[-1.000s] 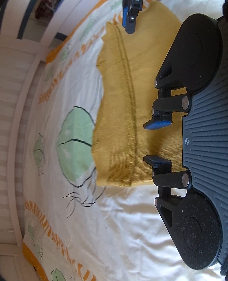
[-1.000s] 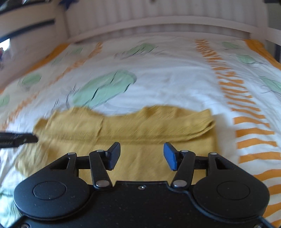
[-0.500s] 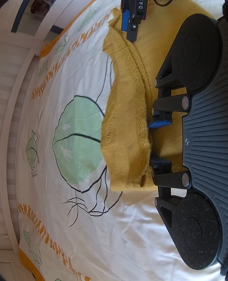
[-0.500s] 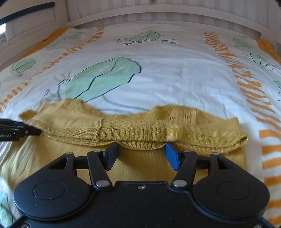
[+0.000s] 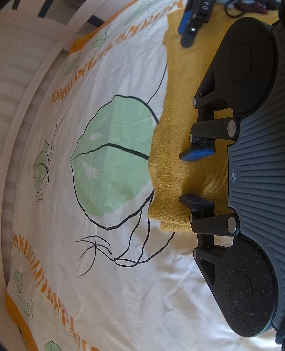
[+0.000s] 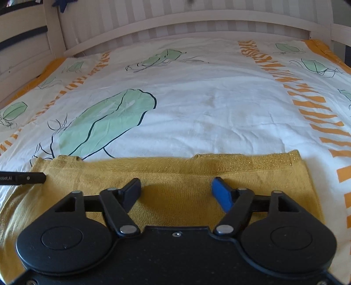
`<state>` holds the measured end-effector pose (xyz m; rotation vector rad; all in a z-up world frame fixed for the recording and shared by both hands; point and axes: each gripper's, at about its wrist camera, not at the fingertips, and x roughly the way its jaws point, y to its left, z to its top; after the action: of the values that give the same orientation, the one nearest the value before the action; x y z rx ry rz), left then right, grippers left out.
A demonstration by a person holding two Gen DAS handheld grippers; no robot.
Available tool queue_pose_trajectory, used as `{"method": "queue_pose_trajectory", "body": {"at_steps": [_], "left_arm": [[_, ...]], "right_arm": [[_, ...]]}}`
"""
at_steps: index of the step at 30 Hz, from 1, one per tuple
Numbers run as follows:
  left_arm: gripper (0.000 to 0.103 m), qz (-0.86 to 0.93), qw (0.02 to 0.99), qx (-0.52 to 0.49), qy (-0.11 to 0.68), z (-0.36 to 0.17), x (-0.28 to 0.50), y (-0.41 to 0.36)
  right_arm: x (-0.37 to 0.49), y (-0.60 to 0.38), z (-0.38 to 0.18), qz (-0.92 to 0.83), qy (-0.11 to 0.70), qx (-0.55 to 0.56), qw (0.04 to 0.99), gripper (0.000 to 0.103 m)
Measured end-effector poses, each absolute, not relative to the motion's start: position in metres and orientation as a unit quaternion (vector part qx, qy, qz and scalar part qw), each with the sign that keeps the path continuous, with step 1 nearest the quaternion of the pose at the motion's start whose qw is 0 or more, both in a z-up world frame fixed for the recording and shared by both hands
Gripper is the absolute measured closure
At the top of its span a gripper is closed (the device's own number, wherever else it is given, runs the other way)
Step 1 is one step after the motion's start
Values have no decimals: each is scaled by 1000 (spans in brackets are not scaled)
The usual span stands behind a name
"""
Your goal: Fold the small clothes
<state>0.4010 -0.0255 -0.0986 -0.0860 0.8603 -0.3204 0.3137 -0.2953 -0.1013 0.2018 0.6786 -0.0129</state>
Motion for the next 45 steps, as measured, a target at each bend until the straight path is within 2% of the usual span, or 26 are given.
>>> {"method": "queue_pose_trajectory", "body": {"at_steps": [8,12,22,29,38,45], "left_arm": [[68,-149,895,-26,420,-95,398,-29],[68,-140,896,-13,420,-85,377,-30],[66,-172,897,54,404,-77,293,-28],[60,-163,891,55,420,-95,261,-19],[56,-151,900,57,405,-104,250,-22],[56,-154,895,43,417,-104,253,-19]], "right_arm": [[316,-288,-105,4,323,74,943,10],[319,-287,-104,9,331,67,941,7],[270,-248,-77,48,324,5,945,5],[218,-219,-100,50,347,-83,933,2],[199,-238,-91,58,358,-39,931,2],[180,-305,-67,31,330,87,940,1]]}}
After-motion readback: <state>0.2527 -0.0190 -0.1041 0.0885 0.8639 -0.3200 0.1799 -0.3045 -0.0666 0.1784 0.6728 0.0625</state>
